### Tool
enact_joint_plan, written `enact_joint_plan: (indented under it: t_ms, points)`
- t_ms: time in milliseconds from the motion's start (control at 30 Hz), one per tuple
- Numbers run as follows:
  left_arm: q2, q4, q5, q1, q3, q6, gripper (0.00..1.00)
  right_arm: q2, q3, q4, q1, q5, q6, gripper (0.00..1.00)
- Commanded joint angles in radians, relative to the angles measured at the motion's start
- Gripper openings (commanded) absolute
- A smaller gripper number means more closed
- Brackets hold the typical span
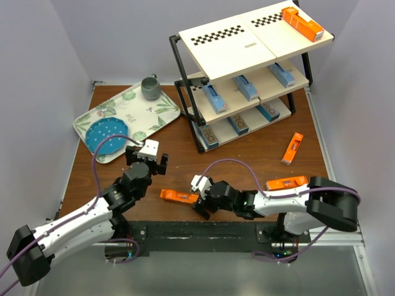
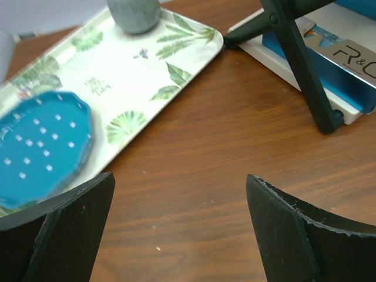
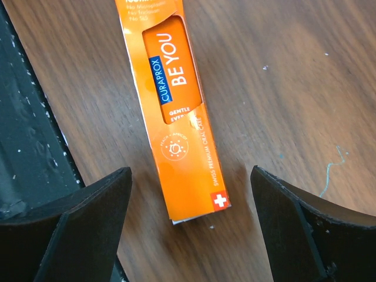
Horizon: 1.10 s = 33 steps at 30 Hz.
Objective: Place and organize the toothpastes onto the shelf
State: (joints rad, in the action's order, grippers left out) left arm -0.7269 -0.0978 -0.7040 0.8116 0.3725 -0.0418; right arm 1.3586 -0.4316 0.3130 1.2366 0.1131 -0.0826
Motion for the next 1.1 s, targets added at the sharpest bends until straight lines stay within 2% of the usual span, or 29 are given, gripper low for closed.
enact_joint_plan:
  t_ms: [0, 133, 333, 467, 767, 1067]
  points:
    - [0.027, 0.151, 0.035, -0.006, 0.063, -0.254, 0.98, 0.025, 0.013, 0.107, 0.011, 0.033, 0.037, 0.84]
    - [0.049, 0.274, 0.13, -0.006, 0.083, -0.442, 0.97, 0.037, 0.021, 0.123, 0.015, 0.028, 0.043, 0.83]
    - [-0.006, 0.555, 0.224, -0.006, 0.169, -0.685, 0.97, 0.036, 0.022, 0.115, 0.017, 0.023, 0.064, 0.82]
    - [-0.029, 0.674, 0.273, -0.006, 0.186, -0.768, 0.98, 0.051, 0.024, 0.124, 0.017, 0.011, 0.076, 0.79]
    - [-0.005, 0.687, 0.38, -0.006, 0.151, -0.868, 0.95, 0.079, 0.031, 0.156, 0.017, -0.016, 0.075, 0.64]
    - [-0.152, 0.653, 0.465, -0.006, 0.154, -0.854, 0.88, 0.091, 0.024, 0.161, 0.017, -0.029, 0.076, 0.55]
